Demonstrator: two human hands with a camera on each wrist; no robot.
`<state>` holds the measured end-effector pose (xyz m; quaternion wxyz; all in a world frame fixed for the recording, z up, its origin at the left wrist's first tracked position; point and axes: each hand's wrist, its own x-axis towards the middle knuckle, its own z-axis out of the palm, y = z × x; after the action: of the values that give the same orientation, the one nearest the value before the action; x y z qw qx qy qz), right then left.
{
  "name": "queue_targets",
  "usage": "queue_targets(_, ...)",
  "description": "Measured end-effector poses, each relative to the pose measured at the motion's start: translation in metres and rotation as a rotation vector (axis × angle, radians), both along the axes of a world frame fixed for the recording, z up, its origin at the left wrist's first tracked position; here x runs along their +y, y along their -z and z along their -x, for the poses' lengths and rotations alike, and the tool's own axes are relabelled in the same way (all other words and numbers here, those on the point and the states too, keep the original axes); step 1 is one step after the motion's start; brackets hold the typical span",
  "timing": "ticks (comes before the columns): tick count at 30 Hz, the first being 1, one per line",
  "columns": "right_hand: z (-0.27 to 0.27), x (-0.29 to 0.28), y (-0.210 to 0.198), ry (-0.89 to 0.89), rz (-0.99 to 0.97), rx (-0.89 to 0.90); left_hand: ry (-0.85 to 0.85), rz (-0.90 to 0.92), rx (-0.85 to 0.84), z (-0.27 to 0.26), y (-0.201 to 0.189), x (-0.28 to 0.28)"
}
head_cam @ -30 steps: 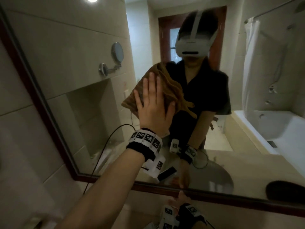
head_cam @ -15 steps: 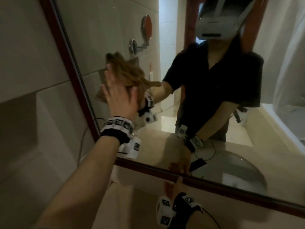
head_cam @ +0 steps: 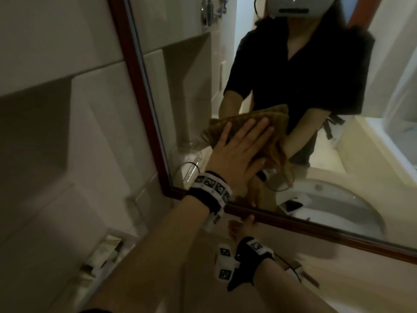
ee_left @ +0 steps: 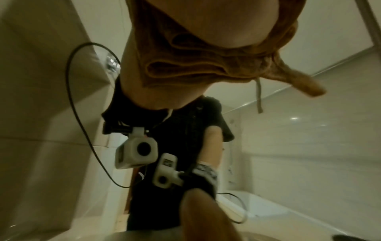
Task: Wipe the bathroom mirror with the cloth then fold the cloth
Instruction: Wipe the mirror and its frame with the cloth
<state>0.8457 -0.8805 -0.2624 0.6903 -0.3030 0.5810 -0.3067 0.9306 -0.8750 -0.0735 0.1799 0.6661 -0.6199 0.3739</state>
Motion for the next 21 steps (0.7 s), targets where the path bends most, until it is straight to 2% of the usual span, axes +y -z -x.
queue_targets(3, 0.004, 0.000, -0.001, -0.034, 0.016, 0.015, -0.206, 0.061, 0.139, -0.062, -0.002, 0.024)
queue_targets(5, 0.007, 0.002, -0.003, -0.025, 0.035, 0.020, -0.319, 0.111, 0.364, -0.094, 0.000, 0.041)
queue_targets(7, 0.009, 0.001, -0.002, -0.023, 0.026, 0.026, -0.374, 0.140, 0.512, -0.101, 0.000, 0.042)
queue_targets(9, 0.007, 0.001, -0.004, -0.014, 0.012, 0.018, -0.410, 0.130, 0.554, -0.085, 0.001, 0.032)
queue_targets(10, 0.005, 0.001, -0.004, -0.003, -0.014, -0.006, -0.379, 0.113, 0.526, -0.073, 0.005, 0.026)
queue_targets(11, 0.004, 0.000, -0.006, -0.007, -0.048, -0.041, -0.303, 0.083, 0.421, -0.062, 0.017, 0.022)
queue_targets(13, 0.004, -0.003, -0.010, -0.020, -0.107, -0.106, -0.071, -0.093, 0.087, -0.042, 0.056, 0.020)
queue_targets(15, 0.011, -0.009, -0.012, 0.000, -0.125, -0.133, 0.088, -0.233, -0.114, -0.032, 0.093, 0.022)
queue_targets(17, 0.028, -0.018, -0.018, 0.007, -0.117, -0.104, 0.088, -0.241, -0.136, -0.026, 0.108, 0.018)
queue_targets(19, 0.040, -0.020, -0.024, -0.033, -0.084, -0.038, 0.056, -0.247, -0.126, -0.025, 0.106, 0.019)
queue_targets(21, 0.050, -0.021, -0.019, -0.086, -0.037, 0.033, 0.116, -0.217, -0.170, -0.032, 0.101, 0.018)
